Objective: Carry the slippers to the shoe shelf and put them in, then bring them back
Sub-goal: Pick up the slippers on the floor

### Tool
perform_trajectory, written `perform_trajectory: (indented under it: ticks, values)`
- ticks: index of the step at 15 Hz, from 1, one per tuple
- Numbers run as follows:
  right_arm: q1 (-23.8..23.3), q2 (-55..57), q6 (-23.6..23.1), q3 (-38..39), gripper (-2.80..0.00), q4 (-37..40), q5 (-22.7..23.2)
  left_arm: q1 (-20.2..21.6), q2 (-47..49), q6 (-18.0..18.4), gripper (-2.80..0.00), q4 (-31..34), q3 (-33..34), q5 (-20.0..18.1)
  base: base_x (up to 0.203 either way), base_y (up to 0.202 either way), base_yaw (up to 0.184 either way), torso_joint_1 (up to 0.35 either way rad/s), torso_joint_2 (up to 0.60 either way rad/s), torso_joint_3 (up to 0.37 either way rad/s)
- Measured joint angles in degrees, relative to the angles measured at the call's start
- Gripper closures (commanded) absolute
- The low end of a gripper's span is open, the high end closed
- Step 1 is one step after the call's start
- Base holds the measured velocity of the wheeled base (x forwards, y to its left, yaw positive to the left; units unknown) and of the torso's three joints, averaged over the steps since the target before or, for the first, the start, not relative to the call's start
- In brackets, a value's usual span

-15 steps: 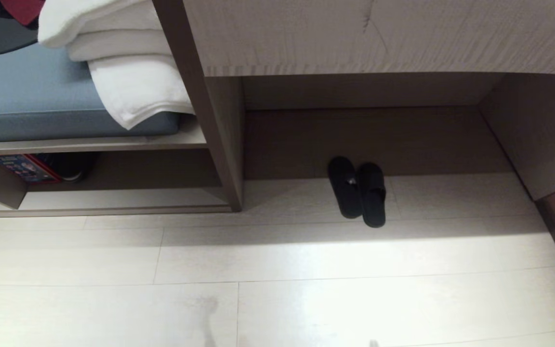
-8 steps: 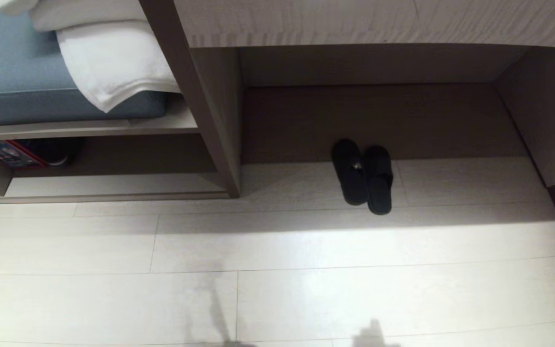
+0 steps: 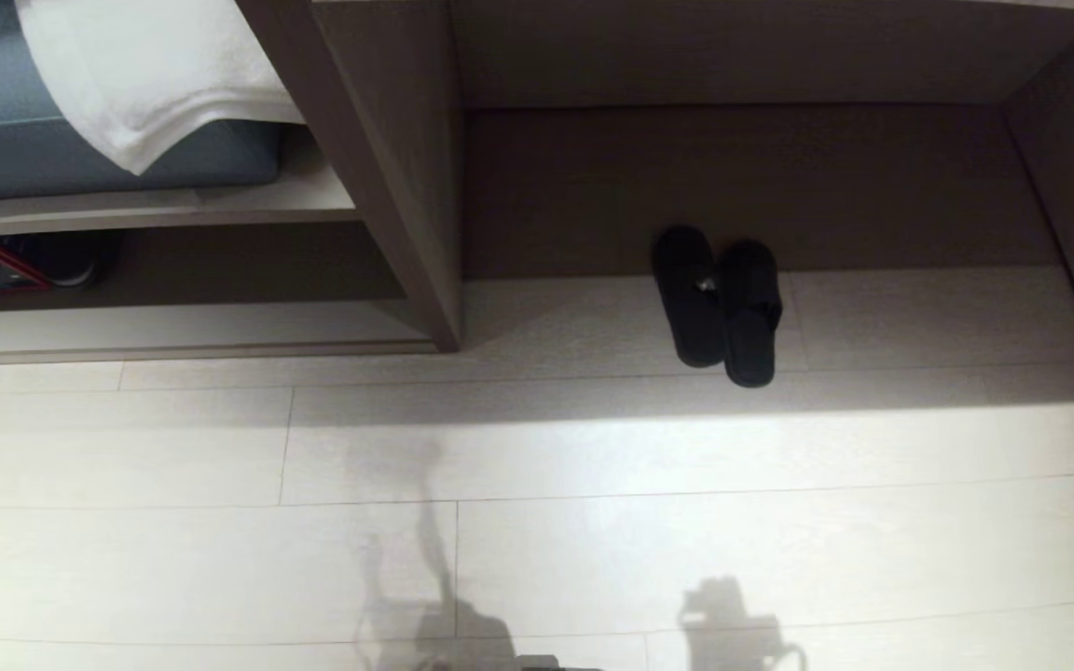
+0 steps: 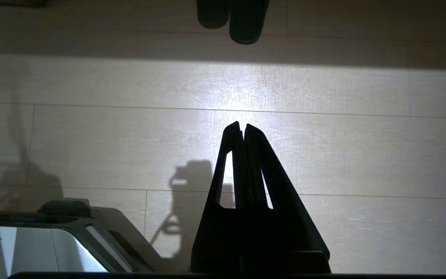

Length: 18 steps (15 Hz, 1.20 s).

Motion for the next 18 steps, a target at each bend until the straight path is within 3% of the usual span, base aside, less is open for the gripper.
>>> perform_trajectory:
  ticks: [18]
  values:
    - [0.0,0.0,0.1,0.0,0.0,0.0,0.0,0.0,0.0,0.0,0.0,0.0,0.0,0.0,0.0,0.0,0.0,0.003,0.0,-0.2]
